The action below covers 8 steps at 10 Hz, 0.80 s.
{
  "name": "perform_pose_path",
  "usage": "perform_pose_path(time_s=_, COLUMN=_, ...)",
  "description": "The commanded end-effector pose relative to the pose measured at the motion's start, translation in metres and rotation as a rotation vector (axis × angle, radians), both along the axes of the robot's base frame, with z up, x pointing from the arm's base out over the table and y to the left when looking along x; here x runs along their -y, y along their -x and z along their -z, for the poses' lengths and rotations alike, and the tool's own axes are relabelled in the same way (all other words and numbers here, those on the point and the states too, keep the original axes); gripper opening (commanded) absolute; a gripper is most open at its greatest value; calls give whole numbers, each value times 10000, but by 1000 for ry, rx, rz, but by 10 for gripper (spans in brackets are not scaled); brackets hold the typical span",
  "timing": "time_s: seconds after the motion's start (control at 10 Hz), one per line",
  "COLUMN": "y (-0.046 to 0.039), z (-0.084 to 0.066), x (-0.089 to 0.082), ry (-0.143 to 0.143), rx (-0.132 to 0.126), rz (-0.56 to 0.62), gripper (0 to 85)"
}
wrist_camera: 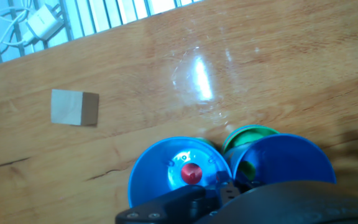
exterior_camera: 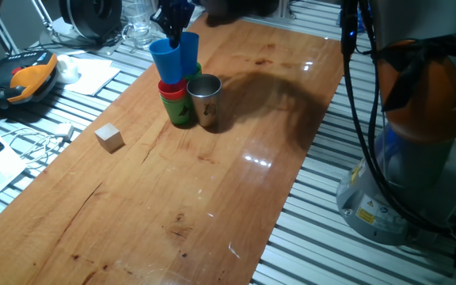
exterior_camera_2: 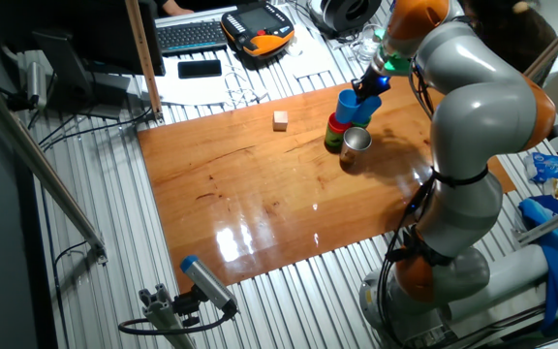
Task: Stack the cups
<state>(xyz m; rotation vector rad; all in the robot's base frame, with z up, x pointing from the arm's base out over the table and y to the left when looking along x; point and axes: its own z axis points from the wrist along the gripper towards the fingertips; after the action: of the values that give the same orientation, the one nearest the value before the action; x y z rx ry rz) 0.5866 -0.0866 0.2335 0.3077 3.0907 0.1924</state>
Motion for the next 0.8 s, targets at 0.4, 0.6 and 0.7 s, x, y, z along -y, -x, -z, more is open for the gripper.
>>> perform_pose_path(time_s=0.4, y=-34, z=68, x=-41, ry=46, rx=8, rz=-50, gripper=0)
perform_pose_path(time_s=0.6, y=-34, z=77, x=-51, ry=70, rx=3, rz=-83, gripper=0)
perform_pose_path(time_s=0.7, y=-31, z=77, x=-53, ry=67, rx=2, rz=-88, gripper=0)
